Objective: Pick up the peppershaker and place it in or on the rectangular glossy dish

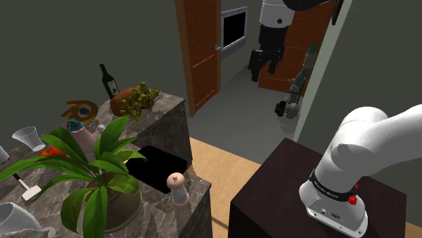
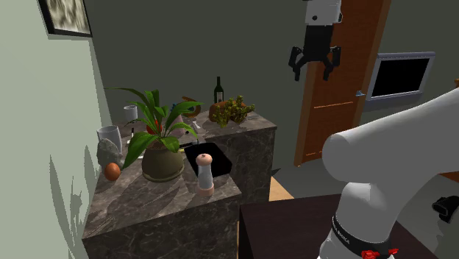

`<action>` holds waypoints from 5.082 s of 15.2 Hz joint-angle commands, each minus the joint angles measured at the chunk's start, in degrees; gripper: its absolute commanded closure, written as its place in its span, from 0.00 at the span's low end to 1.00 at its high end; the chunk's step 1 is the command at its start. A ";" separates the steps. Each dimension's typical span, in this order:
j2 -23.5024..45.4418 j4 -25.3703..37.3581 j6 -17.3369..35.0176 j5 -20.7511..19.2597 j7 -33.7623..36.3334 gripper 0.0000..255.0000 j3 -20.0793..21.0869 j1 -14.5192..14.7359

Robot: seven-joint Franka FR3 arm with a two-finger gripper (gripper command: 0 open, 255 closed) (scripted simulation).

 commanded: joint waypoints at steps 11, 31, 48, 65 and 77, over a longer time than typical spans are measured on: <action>9.05 -5.67 15.21 4.82 7.77 0.00 9.43 4.19; 46.80 4.41 41.62 -6.20 31.06 0.00 27.90 6.82; 68.59 15.35 48.27 -23.86 45.86 0.00 24.81 14.06; 67.97 15.34 47.74 -23.31 45.44 1.00 25.14 13.82; 60.99 16.39 40.86 -16.88 40.61 1.00 28.31 11.49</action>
